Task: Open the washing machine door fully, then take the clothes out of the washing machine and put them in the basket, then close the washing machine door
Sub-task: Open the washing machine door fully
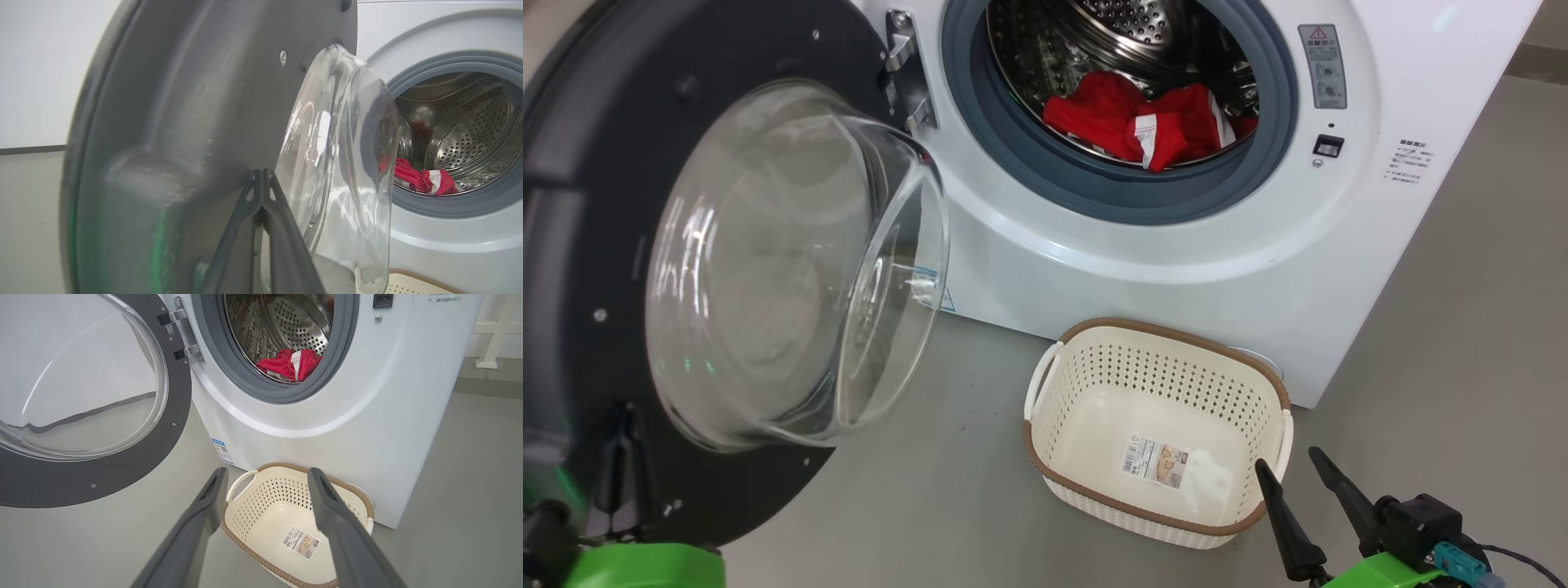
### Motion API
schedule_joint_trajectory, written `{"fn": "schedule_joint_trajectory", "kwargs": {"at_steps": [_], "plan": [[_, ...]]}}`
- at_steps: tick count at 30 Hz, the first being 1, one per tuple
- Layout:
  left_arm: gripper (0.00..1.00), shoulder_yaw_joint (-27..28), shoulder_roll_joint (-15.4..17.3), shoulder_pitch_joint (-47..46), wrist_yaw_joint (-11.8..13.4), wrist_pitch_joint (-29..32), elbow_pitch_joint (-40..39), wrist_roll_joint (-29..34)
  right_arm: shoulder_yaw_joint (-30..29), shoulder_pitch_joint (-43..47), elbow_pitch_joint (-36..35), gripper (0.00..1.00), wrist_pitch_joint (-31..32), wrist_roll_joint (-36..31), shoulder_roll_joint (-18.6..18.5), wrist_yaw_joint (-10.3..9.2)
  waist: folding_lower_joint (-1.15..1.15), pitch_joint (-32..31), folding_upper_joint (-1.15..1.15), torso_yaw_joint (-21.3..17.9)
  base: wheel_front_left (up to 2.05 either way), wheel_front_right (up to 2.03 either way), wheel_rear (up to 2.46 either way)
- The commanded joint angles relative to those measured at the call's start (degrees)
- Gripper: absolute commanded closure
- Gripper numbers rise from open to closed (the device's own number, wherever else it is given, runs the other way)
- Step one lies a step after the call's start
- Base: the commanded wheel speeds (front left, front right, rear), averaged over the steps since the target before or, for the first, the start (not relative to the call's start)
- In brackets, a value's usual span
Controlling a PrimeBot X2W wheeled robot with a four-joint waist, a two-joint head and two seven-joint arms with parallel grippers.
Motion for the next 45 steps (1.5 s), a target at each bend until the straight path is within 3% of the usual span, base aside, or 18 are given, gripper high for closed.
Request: {"fn": "schedule_joint_trajectory", "kwargs": {"at_steps": [1,27,37,45], "plan": [[1.0,3.3,2.4,-2.7,-0.2,-0.3,-0.5,0.9,1.4,-2.6,-1.2,0.0,-0.5,-0.5,-0.5,0.29,0.0,0.0,0.0,-0.2,0.0,0.0,0.0],[1.0,15.1,8.2,-12.8,-0.6,-0.3,12.2,5.4,2.3,-4.5,-1.2,0.0,-0.5,-0.8,-1.6,0.29,0.0,2.6,0.0,-1.9,0.0,0.0,0.0],[1.0,15.3,7.3,-12.9,-0.7,-0.3,13.5,5.6,1.7,-4.6,-1.4,0.0,-0.5,-0.8,-1.3,0.29,0.0,2.4,0.0,-1.9,0.0,0.0,0.0],[1.0,11.8,6.2,-9.5,-0.8,-0.3,11.5,3.3,1.5,-4.3,-1.4,0.0,-0.5,-0.8,-0.8,0.29,0.0,0.9,0.0,-1.7,0.0,0.0,0.0]]}}
